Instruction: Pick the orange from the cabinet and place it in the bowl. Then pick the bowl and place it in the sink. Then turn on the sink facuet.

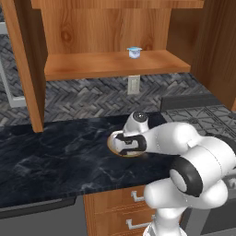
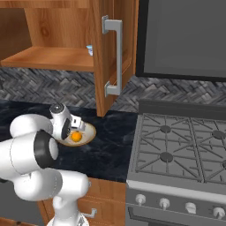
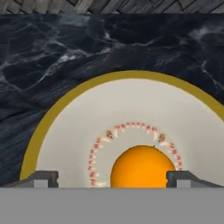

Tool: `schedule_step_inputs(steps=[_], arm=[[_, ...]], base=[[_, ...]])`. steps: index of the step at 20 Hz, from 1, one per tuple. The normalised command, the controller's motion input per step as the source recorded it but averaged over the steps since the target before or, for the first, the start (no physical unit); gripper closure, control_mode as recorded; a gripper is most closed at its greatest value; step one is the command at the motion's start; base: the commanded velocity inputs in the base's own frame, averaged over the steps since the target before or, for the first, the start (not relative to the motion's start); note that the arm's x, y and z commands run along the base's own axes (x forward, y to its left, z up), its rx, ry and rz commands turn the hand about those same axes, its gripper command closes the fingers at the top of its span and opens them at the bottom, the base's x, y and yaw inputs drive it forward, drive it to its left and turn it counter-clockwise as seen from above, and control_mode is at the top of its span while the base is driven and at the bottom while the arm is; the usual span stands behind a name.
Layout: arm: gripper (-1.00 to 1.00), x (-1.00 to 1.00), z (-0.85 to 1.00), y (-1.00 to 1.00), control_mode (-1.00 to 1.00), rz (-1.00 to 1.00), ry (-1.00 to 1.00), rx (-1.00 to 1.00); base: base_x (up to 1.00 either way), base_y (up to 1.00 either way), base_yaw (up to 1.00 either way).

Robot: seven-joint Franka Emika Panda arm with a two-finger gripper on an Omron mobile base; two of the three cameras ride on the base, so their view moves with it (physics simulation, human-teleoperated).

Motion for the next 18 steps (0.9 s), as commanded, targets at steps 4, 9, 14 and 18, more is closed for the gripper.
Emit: schedule_step_inputs(steps=[4,9,14,18], arm=[[-1.00,-0.40,0.02,0.96,-1.00,0.22,0.00,-0.25],[-1.00,0.06,-0.08,0.55,-1.00,0.10,0.13,-0.19],[-1.00,0.35,-0.17,0.03,-1.00,0.00,0.20,-0.09],[-1.00,0.13,-0.39,-0.06,-1.00,0.00,0.17,-0.03]], base=[[0.00,0.00,0.00],[0.00,0.00,0.00],[0.00,0.00,0.00],[0.00,0.00,0.00]])
